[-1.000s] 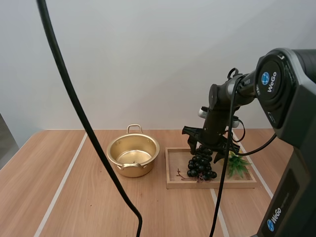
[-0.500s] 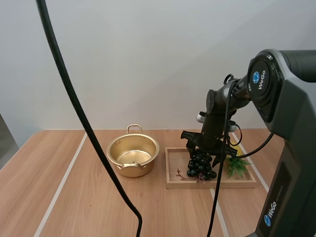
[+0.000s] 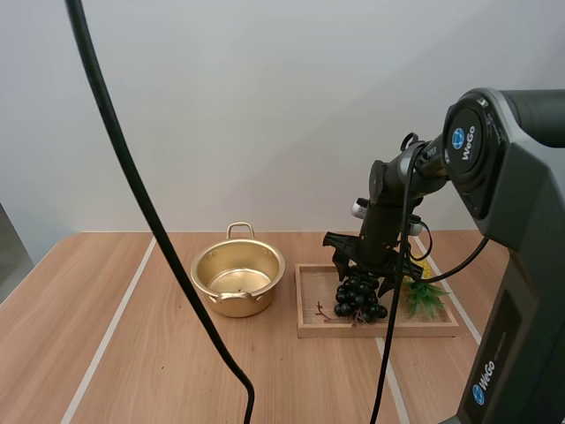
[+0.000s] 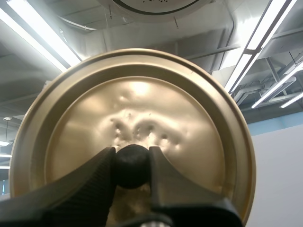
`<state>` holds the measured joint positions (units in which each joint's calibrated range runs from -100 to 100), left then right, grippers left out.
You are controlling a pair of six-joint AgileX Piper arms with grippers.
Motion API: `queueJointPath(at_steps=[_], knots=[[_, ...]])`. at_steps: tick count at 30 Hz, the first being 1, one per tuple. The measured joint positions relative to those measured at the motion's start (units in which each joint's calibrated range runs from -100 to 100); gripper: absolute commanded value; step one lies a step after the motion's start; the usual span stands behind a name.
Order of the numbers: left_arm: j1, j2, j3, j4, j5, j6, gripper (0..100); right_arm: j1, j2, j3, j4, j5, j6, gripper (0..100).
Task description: Open the pot, put the grape inside, and close it
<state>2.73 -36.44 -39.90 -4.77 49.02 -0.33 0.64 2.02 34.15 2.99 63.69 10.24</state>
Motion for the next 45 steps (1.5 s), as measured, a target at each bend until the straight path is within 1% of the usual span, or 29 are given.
queueJointPath(at_steps=[14, 18, 19, 20, 21, 22, 23, 24, 32, 36, 42, 45], knots=[[0.00, 0.0, 0.0, 0.0, 0.0, 0.0, 0, 0.0, 1.8, 0.0, 0.4, -0.5, 0.0, 100], [0.00, 0.0, 0.0, 0.0, 0.0, 0.0, 0, 0.5, 1.8, 0.0, 0.4, -0.1, 0.0, 100], [0.00, 0.0, 0.0, 0.0, 0.0, 0.0, 0, 0.7, 1.8, 0.0, 0.4, 0.0, 0.0, 94], [0.00, 0.0, 0.0, 0.0, 0.0, 0.0, 0, 0.9, 1.8, 0.0, 0.4, 0.0, 0.0, 73], [0.00, 0.0, 0.0, 0.0, 0.0, 0.0, 0, 1.2, 1.8, 0.0, 0.4, 0.0, 0.0, 49], [0.00, 0.0, 0.0, 0.0, 0.0, 0.0, 0, 1.5, 1.8, 0.0, 0.4, 0.1, 0.0, 28], [0.00, 0.0, 0.0, 0.0, 0.0, 0.0, 0, 1.8, 1.8, 0.0, 0.3, 0.1, -0.2, 2], [0.00, 0.0, 0.0, 0.0, 0.0, 0.0, 0, 2.1, 1.8, 0.0, 0.2, 0.1, -0.7, 0], [0.00, 0.0, 0.0, 0.0, 0.0, 0.0, 0, 2.7, 1.8, 0.0, 1.0, 0.1, -2.2, 0], [0.00, 0.0, 0.0, 0.0, 0.0, 0.0, 0, 2.7, 0.1, 0.0, 1.3, 0.2, -3.2, 0], [0.00, 0.0, 0.0, 0.0, 0.0, -0.1, 0, 2.7, -7.4, 0.0, 1.8, 0.4, -3.9, 0], [0.00, 0.0, 0.0, 0.0, 0.0, -0.1, 0, 2.7, -12.7, 0.0, 1.8, 0.4, -6.4, 0]])
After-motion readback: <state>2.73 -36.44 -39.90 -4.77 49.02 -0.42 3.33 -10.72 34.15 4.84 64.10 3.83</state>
